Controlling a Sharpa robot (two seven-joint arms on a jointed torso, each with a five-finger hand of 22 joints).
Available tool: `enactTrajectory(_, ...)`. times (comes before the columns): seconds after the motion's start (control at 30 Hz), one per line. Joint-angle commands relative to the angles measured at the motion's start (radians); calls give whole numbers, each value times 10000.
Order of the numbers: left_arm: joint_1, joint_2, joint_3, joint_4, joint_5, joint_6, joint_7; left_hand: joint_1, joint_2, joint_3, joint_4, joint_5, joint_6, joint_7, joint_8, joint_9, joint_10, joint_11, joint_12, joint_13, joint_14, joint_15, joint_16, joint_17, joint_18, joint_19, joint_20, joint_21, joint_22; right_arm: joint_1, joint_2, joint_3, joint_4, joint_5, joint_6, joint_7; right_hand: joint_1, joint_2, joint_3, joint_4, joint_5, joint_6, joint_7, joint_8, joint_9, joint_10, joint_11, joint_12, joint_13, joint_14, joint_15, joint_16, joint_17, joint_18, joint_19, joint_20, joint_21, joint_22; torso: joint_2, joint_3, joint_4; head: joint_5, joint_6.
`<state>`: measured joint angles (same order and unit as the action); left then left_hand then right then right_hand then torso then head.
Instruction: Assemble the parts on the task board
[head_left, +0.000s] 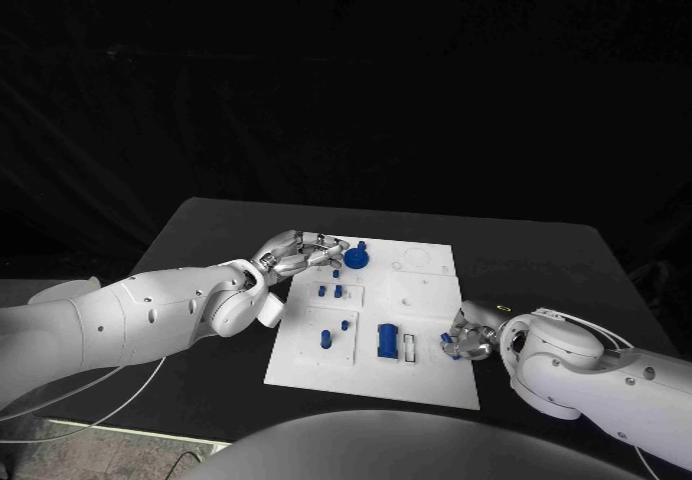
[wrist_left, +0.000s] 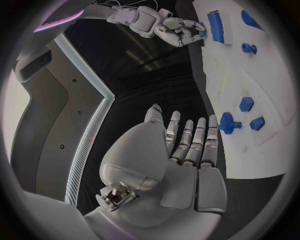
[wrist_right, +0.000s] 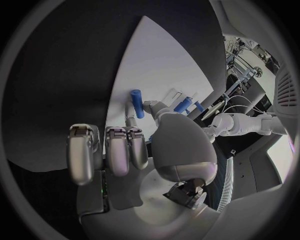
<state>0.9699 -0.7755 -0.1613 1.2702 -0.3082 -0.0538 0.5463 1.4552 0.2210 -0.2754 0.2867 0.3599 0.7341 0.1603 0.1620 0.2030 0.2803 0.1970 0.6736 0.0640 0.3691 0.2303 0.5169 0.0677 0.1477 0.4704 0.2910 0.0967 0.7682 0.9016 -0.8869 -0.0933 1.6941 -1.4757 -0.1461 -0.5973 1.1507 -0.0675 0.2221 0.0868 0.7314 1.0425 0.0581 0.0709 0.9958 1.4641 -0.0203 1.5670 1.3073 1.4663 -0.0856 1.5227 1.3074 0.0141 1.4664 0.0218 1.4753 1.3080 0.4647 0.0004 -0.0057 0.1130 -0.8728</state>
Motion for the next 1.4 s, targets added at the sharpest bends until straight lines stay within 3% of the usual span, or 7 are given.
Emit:
enactTrajectory(0.03, -7, 9, 7, 21, -18, 173, 76, 113, 3, 68, -4, 51, 1, 7, 43, -9, 5, 41, 13, 7, 79, 12, 57, -17, -185, 78, -26, 53, -9, 32, -19, -50, 65, 1283, -235, 215, -223, 53, 771, -658, 81, 102, 22, -10, -2271, 1067, 61, 38, 2635, 782, 64, 25, 1096, 79, 811, 58, 11, 2330, -7, 5, 9, 10, 2)
enactTrajectory(0.3, -7, 29, 6, 14, -18, 174, 64, 124, 5, 71, -2, 76, 0, 4, 43, -11, 6, 46, 13, 6, 81, 13, 55, -17, -187, 81, -27, 53, -16, 323, 35, -39, 118, 3365, -331, 323, -467, 83, 910, -625, 157, 184, 19, -29, -2428, 1067, 59, 38, 2635, 788, 66, 38, 1124, 74, 818, 64, 36, 2338, -2, -7, -2, 23, 2)
enactTrajectory(0.6, -7, 49, 6, -3, -18, 174, 50, 128, 5, 71, 0, 87, -1, 5, 42, -12, 7, 48, 13, 6, 81, 13, 55, -17, -188, 82, -27, 53, -19, 388, 238, -37, -24, 4521, -154, 332, -597, 106, 966, -605, 88, 193, 20, -36, -2501, 1067, 58, 38, 2635, 784, 63, 37, 1112, 80, 811, 65, 11, 2330, -4, -6, -18, 33, 2)
enactTrajectory(1.03, -7, 105, 6, -32, -18, 181, 42, 131, 3, 70, 3, 98, -2, 7, 42, -14, 8, 48, 13, 6, 82, 13, 53, -18, -189, 84, -27, 53, -24, 395, 790, -39, -533, 5186, 68, 114, -1080, 213, 981, -485, -857, 226, -1, 8, -2634, 1067, 41, 38, 2635, 767, 57, 18, 1042, 105, 780, 67, -94, 2297, 6, 6, -1, -18, 2)
enactTrajectory(1.4, -7, 114, 6, -39, -18, 192, 31, 131, 3, 70, 3, 98, -2, 7, 42, -14, 8, 48, 13, 6, 82, 13, 53, -18, -189, 84, -27, 53, -24, 394, 980, -39, -653, 5211, 22, 139, -1245, 290, 970, -405, -1174, 258, -15, 35, -2650, 1067, 29, 38, 2635, 764, 46, 13, 1026, 109, 774, 60, -112, 2291, 4, -2, -21, 10, 2)
